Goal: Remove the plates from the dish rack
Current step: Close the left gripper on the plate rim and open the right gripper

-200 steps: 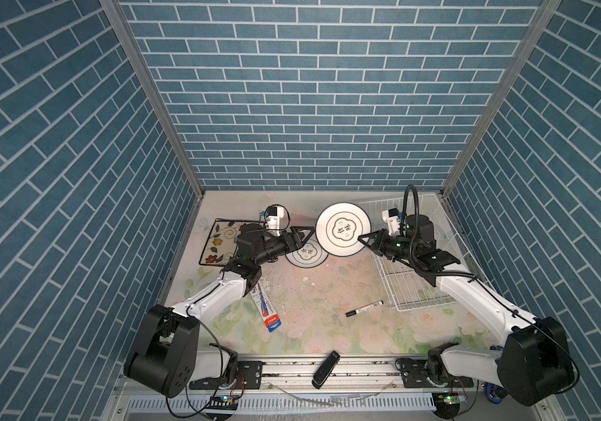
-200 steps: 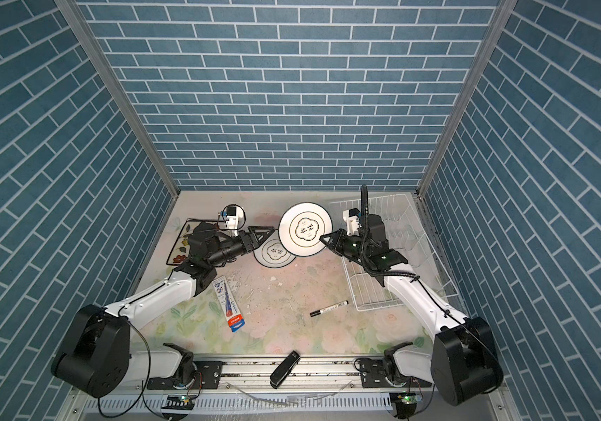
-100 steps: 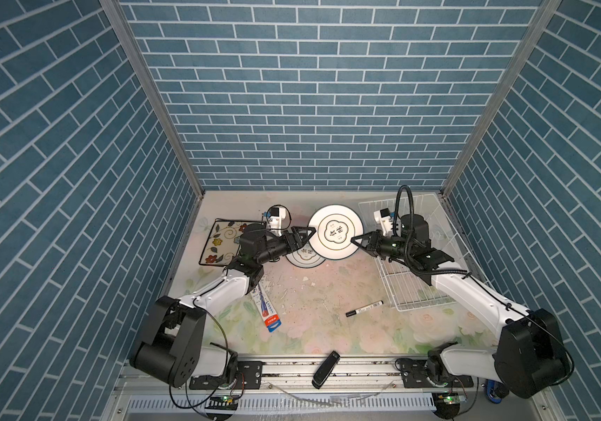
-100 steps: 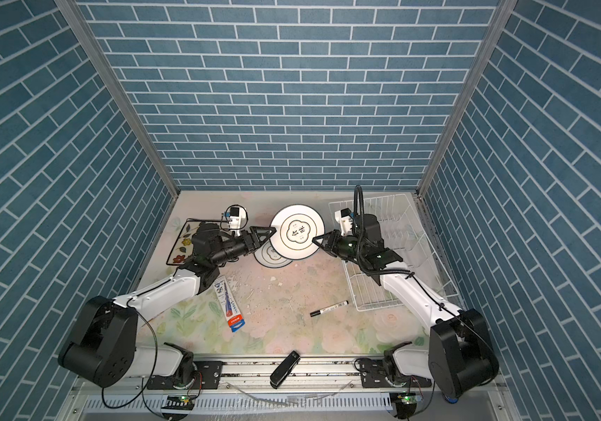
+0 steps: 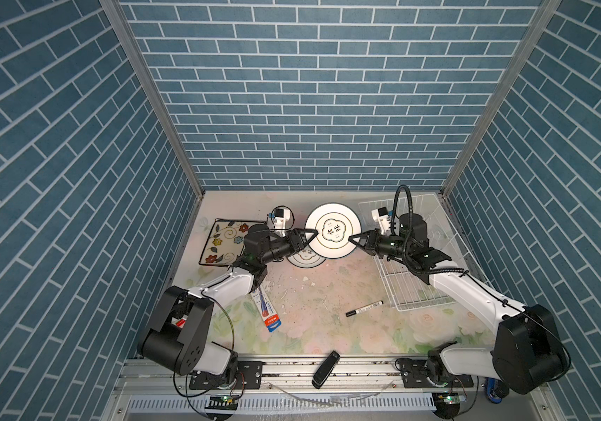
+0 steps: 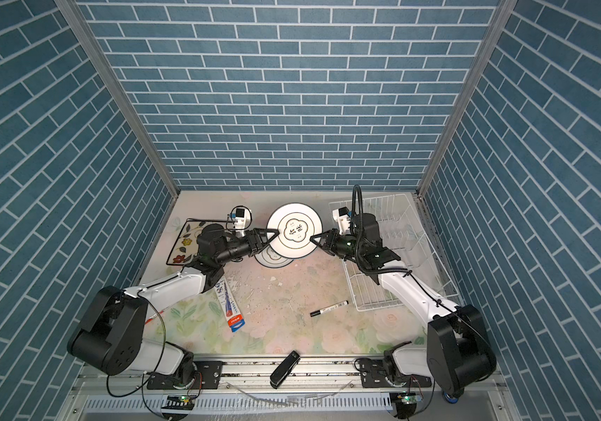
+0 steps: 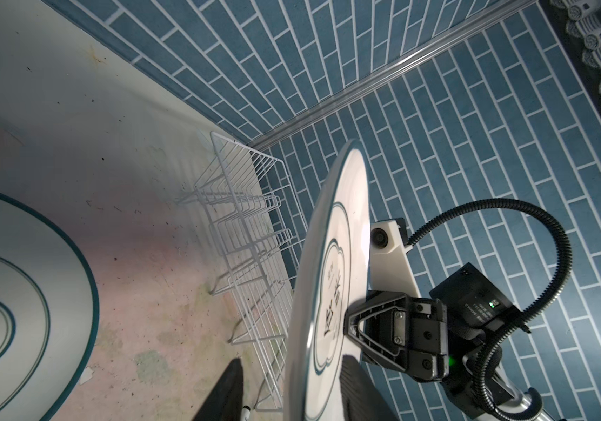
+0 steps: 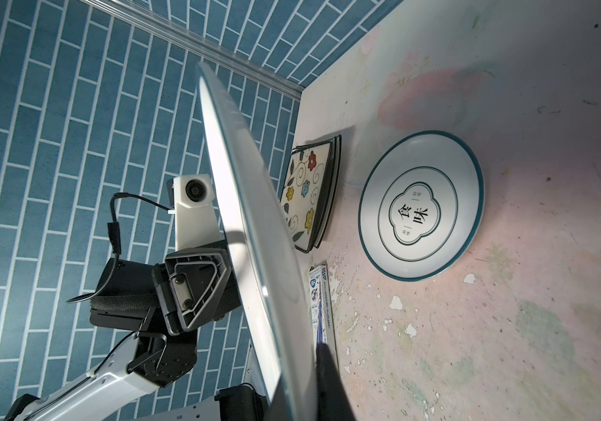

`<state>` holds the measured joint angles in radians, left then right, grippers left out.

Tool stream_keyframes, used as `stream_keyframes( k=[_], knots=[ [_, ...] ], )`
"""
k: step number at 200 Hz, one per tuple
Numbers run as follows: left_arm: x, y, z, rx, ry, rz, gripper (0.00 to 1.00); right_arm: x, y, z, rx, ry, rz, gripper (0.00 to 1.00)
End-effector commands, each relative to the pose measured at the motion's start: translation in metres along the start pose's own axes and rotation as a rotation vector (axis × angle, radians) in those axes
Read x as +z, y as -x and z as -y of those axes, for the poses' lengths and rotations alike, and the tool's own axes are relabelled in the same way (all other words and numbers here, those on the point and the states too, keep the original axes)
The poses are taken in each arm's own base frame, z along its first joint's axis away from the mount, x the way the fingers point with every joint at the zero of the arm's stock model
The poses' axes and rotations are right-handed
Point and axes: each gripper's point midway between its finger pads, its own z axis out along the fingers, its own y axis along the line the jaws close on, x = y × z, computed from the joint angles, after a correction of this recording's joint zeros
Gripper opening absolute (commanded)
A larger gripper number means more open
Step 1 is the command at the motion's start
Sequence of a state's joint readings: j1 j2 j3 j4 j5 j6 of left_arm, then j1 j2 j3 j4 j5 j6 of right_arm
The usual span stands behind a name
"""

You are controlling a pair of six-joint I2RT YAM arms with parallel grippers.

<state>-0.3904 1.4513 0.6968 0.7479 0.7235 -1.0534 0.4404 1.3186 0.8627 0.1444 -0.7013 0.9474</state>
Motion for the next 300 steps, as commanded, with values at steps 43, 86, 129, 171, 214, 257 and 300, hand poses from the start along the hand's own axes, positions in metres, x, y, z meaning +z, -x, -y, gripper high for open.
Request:
stream_keyframes(
  k=[43, 86, 129, 171, 214, 257, 300],
  knots=[
    [0.003, 0.002, 0.013, 0.015, -0.075, 0.01, 0.31, 0.003, 0.0, -0.013, 0.001, 0.064, -0.011, 0.0],
    [0.004, 0.003, 0.009, 0.017, -0.073, 0.016, 0.22, 0.002, -0.002, -0.011, 0.0, 0.062, -0.012, 0.0],
    [0.006, 0.002, 0.008, -0.015, -0.077, 0.012, 0.1, 0.003, -0.003, -0.011, 0.0, 0.067, -0.021, 0.2],
    [0.006, 0.002, 0.004, -0.021, -0.064, 0.018, 0.0, -0.003, -0.004, -0.012, -0.032, 0.058, -0.005, 0.58],
    [0.004, -0.001, 0.001, 0.007, -0.025, 0.0, 0.0, -0.015, -0.005, 0.001, -0.044, -0.068, 0.029, 0.97],
    [0.0, 0.003, -0.003, 0.069, 0.065, -0.007, 0.0, -0.025, -0.002, 0.006, -0.066, -0.123, 0.072, 0.99],
    [-0.012, 0.007, -0.037, 0.077, 0.293, -0.01, 0.0, -0.042, 0.005, 0.004, -0.132, -0.162, 0.163, 0.99]
  ],
)
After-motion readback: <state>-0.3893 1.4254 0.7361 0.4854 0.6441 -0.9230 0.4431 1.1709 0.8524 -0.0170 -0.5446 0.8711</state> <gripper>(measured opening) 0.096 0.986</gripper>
